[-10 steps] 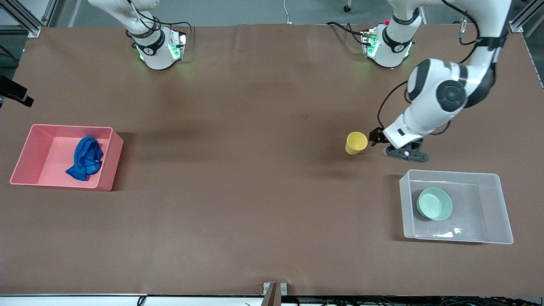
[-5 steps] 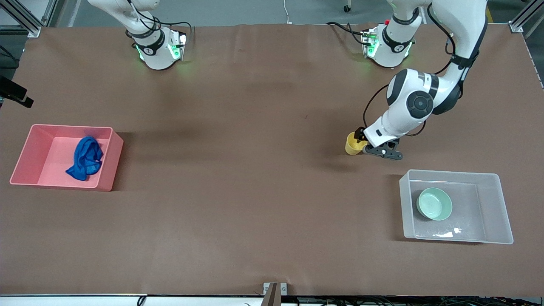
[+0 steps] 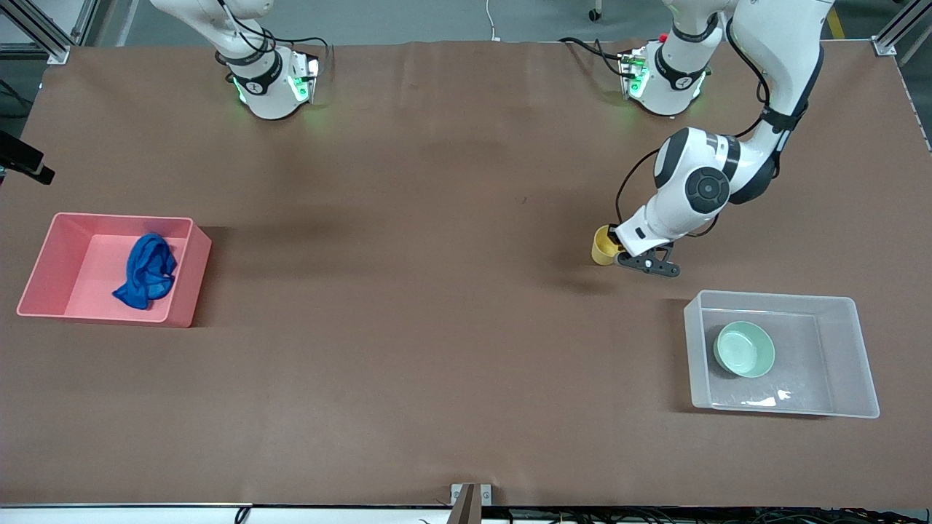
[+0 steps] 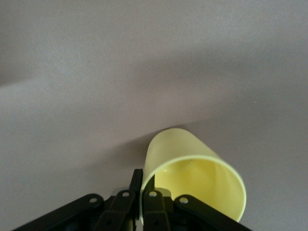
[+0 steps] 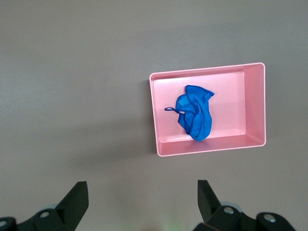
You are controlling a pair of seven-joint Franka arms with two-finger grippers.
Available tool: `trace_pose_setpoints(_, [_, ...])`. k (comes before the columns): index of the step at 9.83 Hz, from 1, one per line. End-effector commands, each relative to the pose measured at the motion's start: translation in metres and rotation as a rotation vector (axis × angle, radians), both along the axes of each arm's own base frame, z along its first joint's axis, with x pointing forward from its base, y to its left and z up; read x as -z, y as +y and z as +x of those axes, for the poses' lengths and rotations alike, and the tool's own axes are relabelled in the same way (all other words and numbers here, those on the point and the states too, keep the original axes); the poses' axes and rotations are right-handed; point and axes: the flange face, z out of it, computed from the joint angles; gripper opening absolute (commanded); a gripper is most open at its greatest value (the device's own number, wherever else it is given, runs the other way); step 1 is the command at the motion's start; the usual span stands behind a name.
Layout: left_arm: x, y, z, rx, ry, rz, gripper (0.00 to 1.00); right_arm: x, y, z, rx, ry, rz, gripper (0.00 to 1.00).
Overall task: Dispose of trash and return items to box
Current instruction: 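Carry the yellow cup into the green bowl in the clear bin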
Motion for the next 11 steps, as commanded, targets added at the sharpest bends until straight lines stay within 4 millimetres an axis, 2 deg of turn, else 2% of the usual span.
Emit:
trace_pose_setpoints(1, [-0.029, 0.003, 0.017, 0.003, -0.042, 0.011, 0.00, -0.003, -0.002, -0.002, -0.009, -0.005, 0.007, 1.00])
trace_pose_setpoints(2, [-0.061, 0.013, 0.039, -0.021, -0.050, 0.018, 0.00, -0.003, -0.002, -0.002, -0.010, -0.005, 0.007, 1.00])
trace_pose_setpoints(4, [-0.116, 0.060, 0.098, -0.074, -0.055, 0.030, 0.01, -0.003, -0.002, -0.002, -0.009, -0.005, 0.007, 1.00])
trace_pose_setpoints(7, [-0.144, 0.155, 0.173, -0.118, -0.127, 0.052, 0.00, -0.003, -0.002, -0.002, -0.007, -0.005, 0.007, 1.00])
trace_pose_setpoints(8, [-0.137, 0.181, 0.196, -0.155, -0.120, 0.062, 0.01, -0.003, -0.002, -0.002, -0.010, -0.005, 0.007, 1.00])
trace_pose_setpoints(9, [-0.121, 0.213, 0.209, -0.158, -0.104, 0.067, 0.02, -0.003, -0.002, -0.002, -0.009, -0.005, 0.007, 1.00])
trace_pose_setpoints(10, [-0.100, 0.239, 0.213, -0.138, -0.086, 0.040, 0.02, -0.003, -0.002, -0.002, -0.009, -0.004, 0.008, 1.00])
trace_pose_setpoints(11, [-0.091, 0.260, 0.214, -0.121, -0.087, 0.029, 0.02, -0.003, -0.002, -0.002, -0.009, -0.004, 0.008, 1.00])
